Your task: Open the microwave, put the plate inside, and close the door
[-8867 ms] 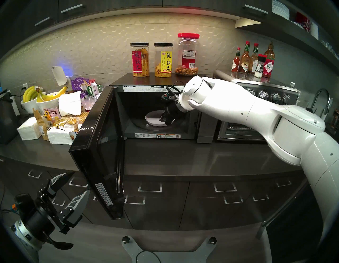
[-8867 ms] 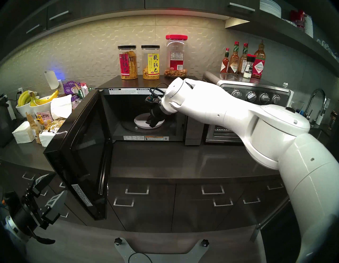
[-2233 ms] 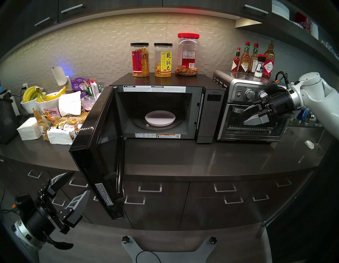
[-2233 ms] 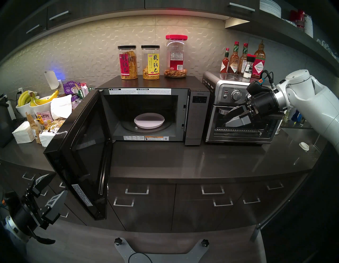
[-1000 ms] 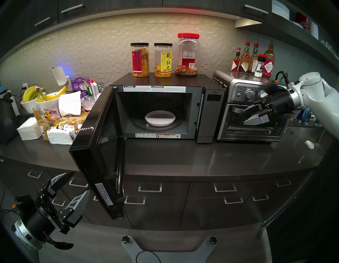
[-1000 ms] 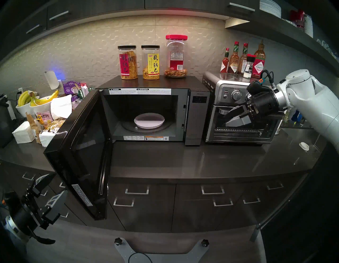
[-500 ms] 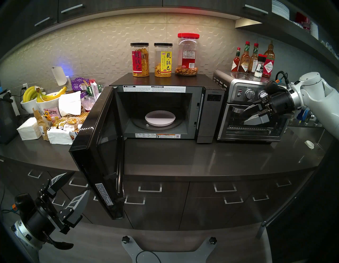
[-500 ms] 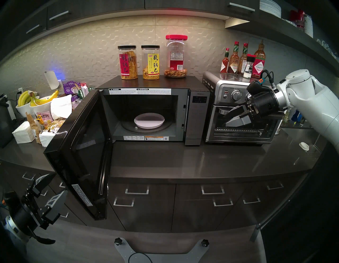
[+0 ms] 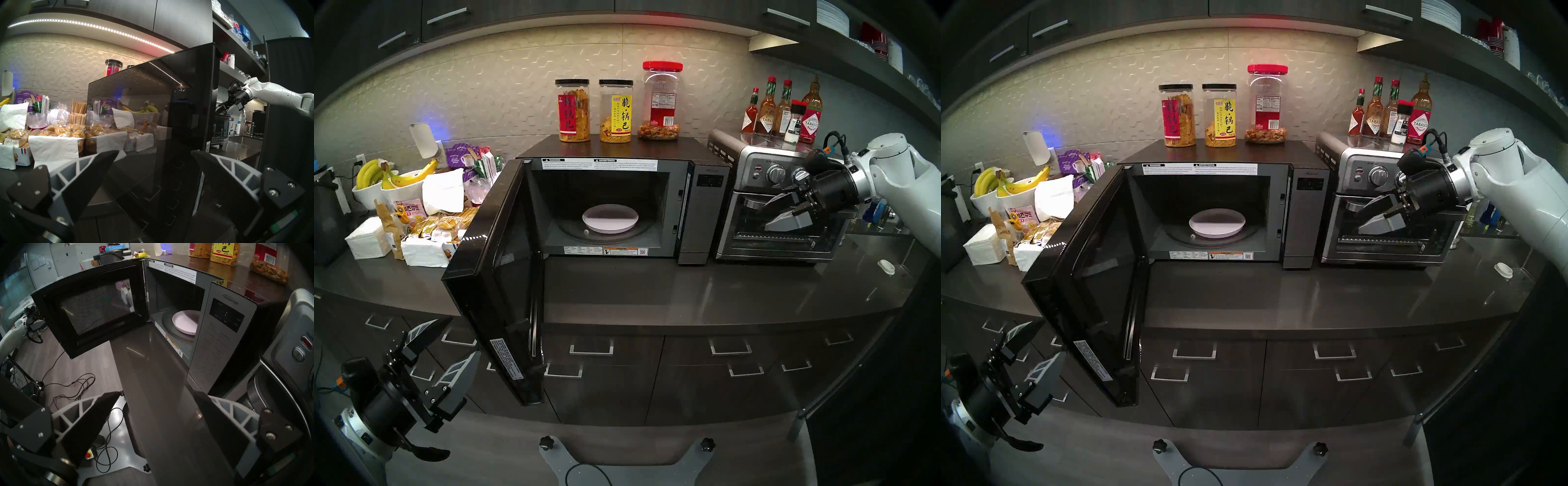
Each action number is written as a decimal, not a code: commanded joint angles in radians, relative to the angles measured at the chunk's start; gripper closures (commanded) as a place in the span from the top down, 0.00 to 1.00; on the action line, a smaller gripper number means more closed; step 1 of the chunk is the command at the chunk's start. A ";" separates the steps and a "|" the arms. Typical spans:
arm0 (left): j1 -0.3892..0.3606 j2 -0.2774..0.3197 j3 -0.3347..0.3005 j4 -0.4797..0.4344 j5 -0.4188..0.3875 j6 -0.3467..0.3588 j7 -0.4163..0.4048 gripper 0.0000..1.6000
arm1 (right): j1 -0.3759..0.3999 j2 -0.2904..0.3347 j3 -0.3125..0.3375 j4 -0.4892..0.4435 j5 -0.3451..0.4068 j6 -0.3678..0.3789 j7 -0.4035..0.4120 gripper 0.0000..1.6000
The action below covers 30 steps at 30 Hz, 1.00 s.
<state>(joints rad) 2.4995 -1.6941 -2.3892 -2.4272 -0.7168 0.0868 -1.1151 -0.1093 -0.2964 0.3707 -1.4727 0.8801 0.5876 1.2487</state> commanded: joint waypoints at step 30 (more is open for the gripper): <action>-0.003 -0.021 -0.020 -0.016 -0.013 -0.001 -0.009 1.00 | 0.023 0.002 0.009 -0.002 0.007 0.003 0.051 1.00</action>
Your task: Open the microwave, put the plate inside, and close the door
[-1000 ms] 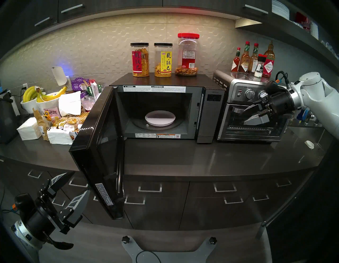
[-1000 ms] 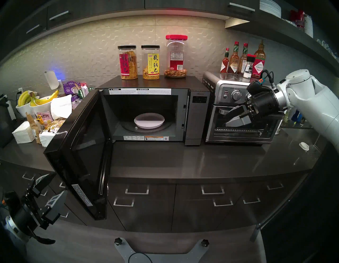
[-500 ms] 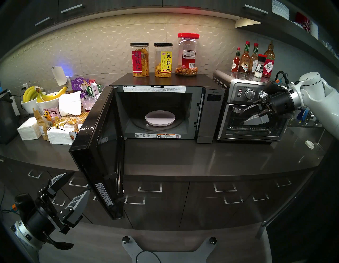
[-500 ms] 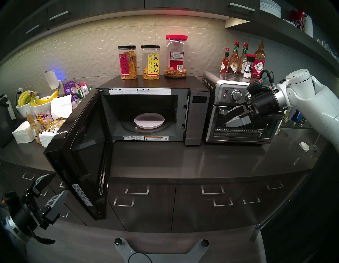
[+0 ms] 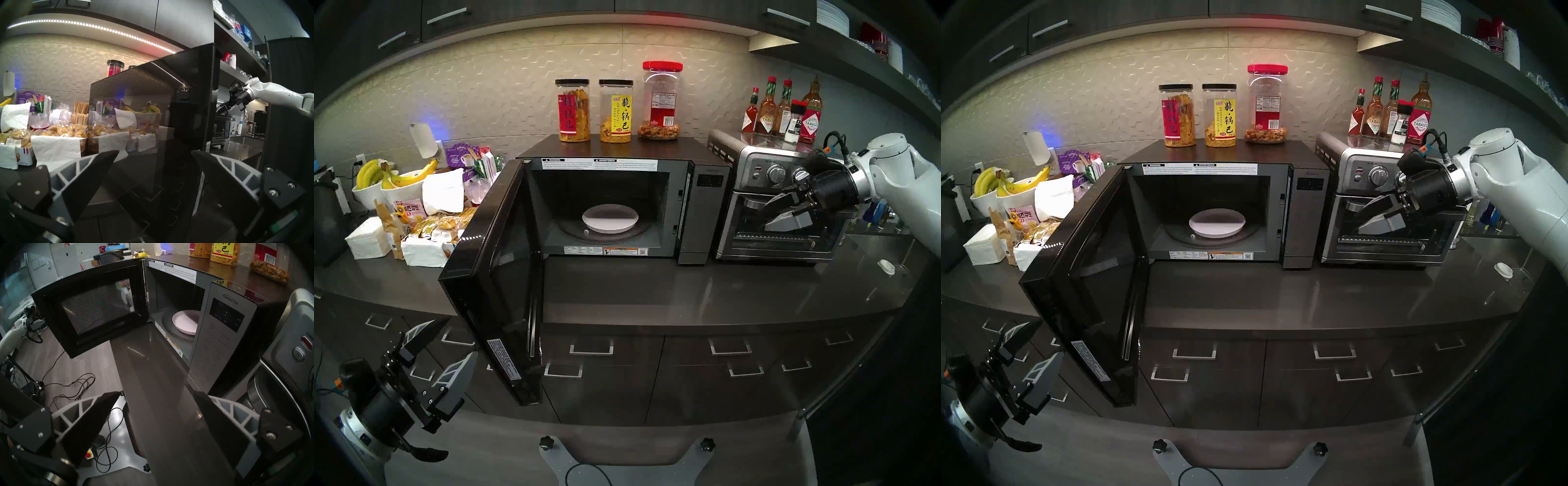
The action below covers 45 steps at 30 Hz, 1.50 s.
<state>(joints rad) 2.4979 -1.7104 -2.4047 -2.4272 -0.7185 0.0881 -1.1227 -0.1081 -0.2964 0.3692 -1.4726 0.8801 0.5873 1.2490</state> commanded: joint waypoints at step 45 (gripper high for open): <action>0.009 -0.051 -0.044 -0.016 -0.036 0.001 -0.061 0.29 | 0.024 0.002 0.008 -0.002 0.007 0.002 0.051 1.00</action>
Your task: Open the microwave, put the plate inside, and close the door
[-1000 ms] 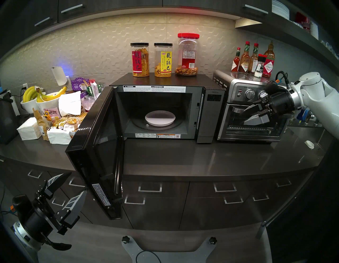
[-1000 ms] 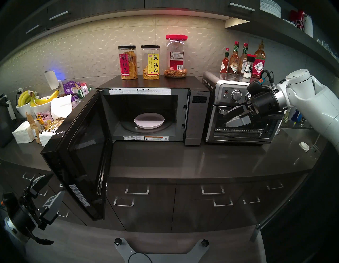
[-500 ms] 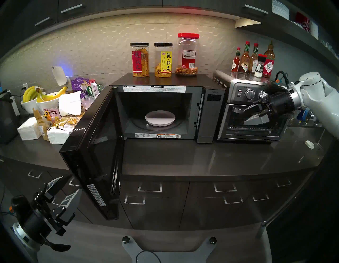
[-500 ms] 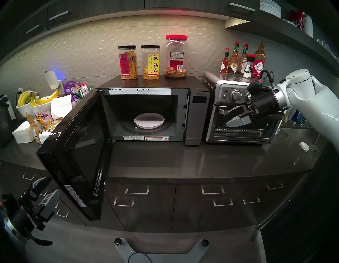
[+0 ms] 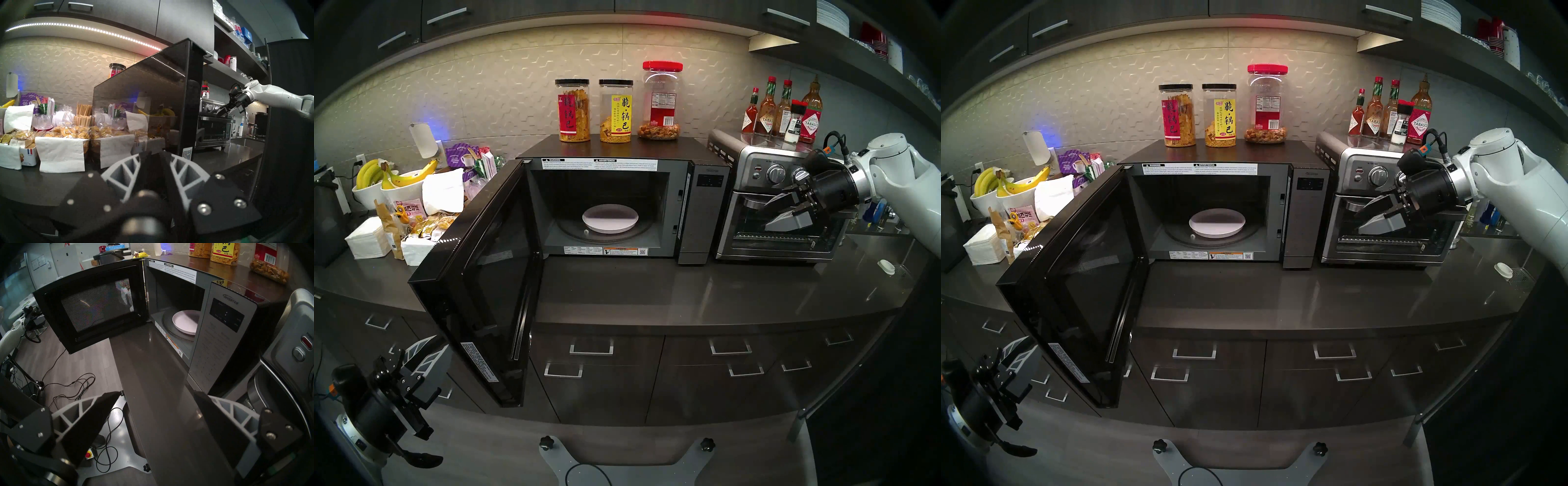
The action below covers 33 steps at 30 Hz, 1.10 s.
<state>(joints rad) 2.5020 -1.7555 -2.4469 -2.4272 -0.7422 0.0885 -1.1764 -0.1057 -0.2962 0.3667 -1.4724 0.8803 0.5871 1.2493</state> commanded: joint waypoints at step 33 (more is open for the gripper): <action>-0.049 0.052 -0.015 -0.016 -0.008 0.093 0.017 0.00 | 0.025 0.002 0.007 -0.001 0.006 0.003 0.054 1.00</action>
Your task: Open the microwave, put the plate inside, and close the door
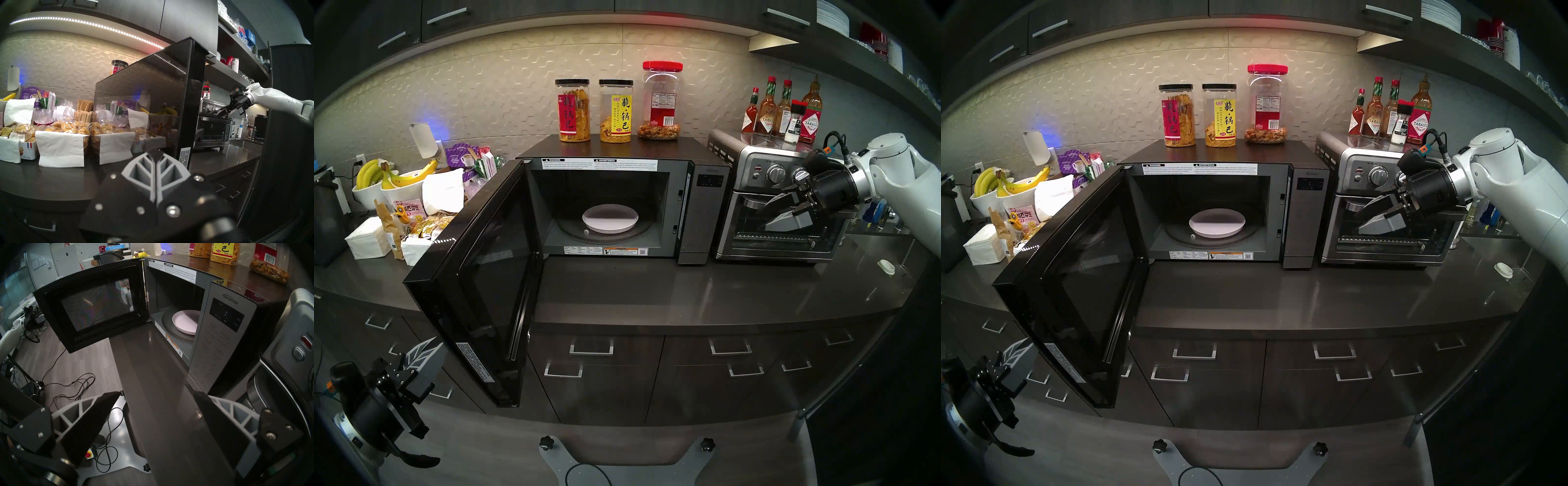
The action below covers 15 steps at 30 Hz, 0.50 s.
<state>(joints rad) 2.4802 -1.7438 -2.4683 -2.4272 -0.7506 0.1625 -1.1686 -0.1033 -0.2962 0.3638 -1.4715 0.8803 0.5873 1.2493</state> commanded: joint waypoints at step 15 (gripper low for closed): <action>-0.116 0.149 0.039 -0.016 0.027 0.074 0.046 0.00 | 0.023 0.002 0.009 -0.003 0.008 0.002 0.050 1.00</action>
<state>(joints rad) 2.4092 -1.6594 -2.4387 -2.4272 -0.7303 0.2205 -1.1285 -0.1022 -0.2962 0.3617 -1.4713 0.8803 0.5871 1.2493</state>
